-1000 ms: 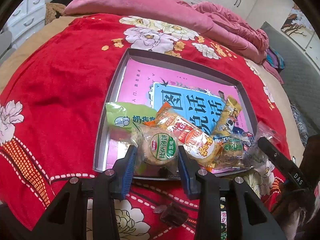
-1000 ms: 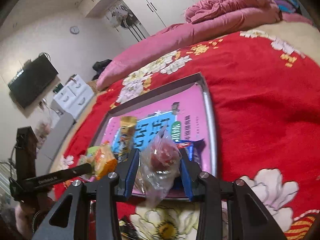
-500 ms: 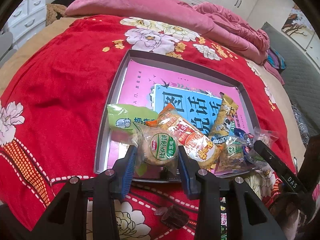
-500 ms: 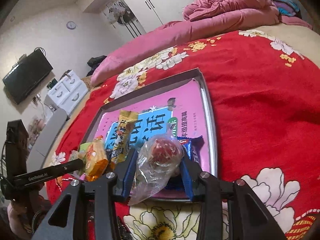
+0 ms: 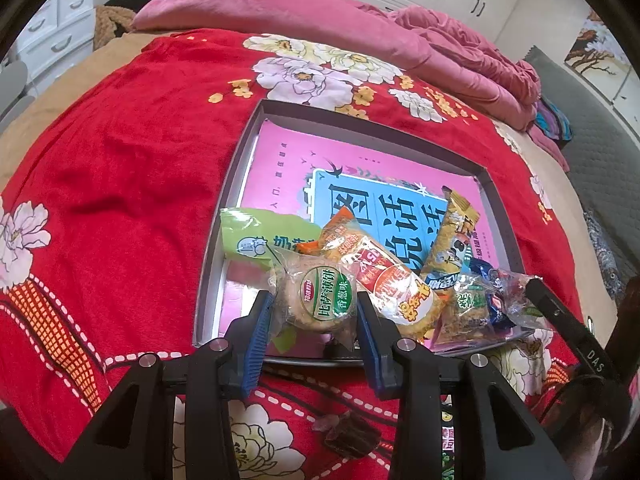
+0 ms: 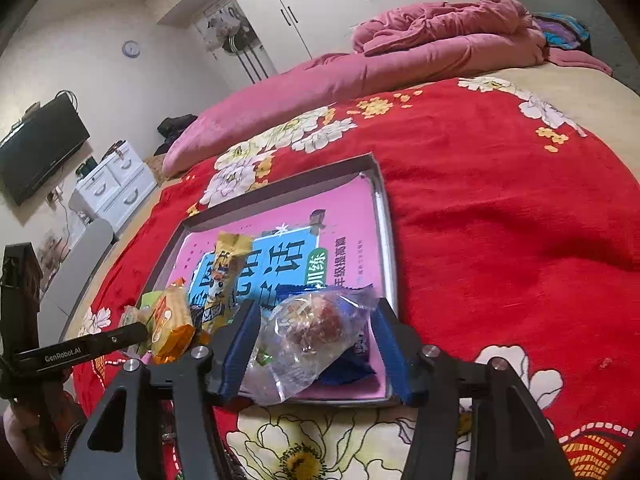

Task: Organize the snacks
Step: 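Carry the pastry and clear bag over the tray with both tools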

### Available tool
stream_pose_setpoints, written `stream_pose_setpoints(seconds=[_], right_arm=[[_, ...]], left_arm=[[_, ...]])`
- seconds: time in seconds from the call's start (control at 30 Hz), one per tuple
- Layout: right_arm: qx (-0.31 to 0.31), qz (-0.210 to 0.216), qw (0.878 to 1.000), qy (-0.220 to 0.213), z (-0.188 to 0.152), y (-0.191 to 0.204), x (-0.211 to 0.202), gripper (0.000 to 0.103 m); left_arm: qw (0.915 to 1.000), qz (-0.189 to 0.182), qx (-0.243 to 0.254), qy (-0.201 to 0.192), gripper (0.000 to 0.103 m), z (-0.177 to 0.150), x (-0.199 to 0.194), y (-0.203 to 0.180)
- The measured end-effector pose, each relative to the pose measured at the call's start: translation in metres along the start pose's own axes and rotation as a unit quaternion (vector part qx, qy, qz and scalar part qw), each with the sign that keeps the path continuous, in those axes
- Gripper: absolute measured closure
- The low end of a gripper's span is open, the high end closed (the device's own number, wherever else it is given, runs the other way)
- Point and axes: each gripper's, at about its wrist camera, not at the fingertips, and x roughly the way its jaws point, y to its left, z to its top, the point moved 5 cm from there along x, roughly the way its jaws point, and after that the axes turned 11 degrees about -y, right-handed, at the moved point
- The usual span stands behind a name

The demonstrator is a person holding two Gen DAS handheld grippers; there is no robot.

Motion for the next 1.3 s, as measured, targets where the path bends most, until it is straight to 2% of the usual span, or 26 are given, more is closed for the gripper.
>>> stream_pose_setpoints(seconds=[0.73,1.0,1.3], right_arm=[[-0.01,-0.003,1.0,-0.015,0.007,0.002,-0.01,0.045],[-0.012,-0.004,1.0,-0.018,0.008,0.002,-0.01,0.045],[-0.02,-0.009,0.999,-0.023,0.011,0.004,-0.012,0.04]], left_arm=[[0.9997,0.022,0.0,-0.01,0.059,0.005,0.002,0.013],[0.9997,0.019,-0.002,-0.013,0.052,0.004,0.005,0.016],[0.9997,0.016,-0.002,-0.017,0.043,0.005,0.002,0.015]])
